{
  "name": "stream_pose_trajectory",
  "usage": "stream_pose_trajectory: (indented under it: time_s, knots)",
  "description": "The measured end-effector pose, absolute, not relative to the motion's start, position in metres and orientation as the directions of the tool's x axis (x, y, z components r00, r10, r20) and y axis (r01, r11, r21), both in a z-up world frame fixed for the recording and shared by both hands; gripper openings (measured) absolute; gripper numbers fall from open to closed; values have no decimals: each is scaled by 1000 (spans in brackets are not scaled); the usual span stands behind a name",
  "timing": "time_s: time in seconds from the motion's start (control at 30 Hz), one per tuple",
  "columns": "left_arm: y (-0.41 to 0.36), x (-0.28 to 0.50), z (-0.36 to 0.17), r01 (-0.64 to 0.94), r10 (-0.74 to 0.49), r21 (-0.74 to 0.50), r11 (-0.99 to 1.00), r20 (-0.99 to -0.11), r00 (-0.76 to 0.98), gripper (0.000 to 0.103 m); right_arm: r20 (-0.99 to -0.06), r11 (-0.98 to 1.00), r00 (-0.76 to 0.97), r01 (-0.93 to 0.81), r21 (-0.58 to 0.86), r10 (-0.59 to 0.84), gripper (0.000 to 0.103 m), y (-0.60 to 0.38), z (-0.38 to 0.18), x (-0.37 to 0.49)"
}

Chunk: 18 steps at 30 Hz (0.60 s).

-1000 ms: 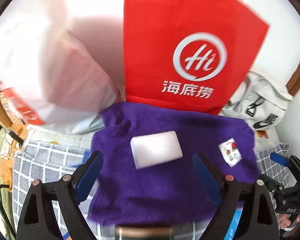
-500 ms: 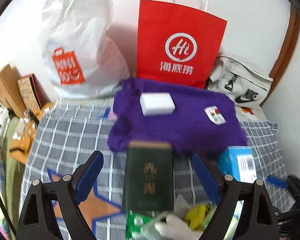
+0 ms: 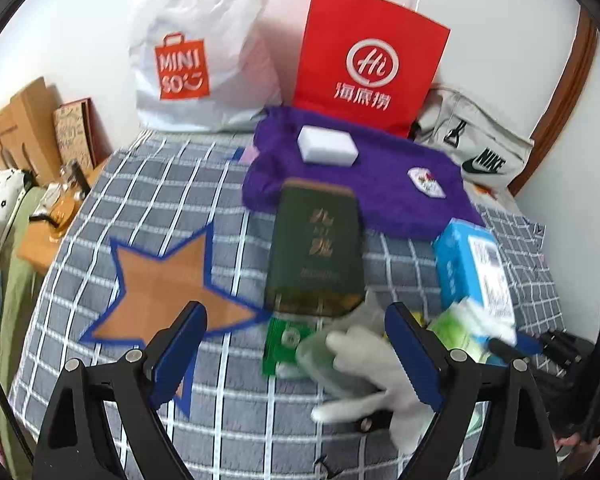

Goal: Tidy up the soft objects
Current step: 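Lift both grippers off the towel and move back toward the clutter, then grasp the white fluffy roll with the right gripper while the left grasps the white glove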

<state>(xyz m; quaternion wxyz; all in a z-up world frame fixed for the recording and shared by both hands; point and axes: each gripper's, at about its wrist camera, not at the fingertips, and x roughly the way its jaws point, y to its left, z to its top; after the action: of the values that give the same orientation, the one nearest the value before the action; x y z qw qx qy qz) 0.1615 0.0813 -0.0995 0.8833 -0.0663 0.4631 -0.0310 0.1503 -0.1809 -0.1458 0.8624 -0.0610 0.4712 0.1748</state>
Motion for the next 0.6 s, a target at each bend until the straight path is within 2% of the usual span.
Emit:
stream_pose_trajectory:
  time_s: [0.2, 0.43, 0.6]
  knots:
    - [73, 141, -115, -3, -114, -137, 991, -838, 534, 90, -788, 935, 542, -333, 118, 292, 21, -201, -127, 125]
    - [39, 125, -132, 59, -171, -164, 985, -849, 500, 91, -762, 935, 565, -320, 151, 316, 21, -224, -122, 88]
    - [12, 122, -147, 105, -229, -204, 973, -855, 464, 91, -781, 936, 539, -313, 162, 316, 21, -236, -138, 71]
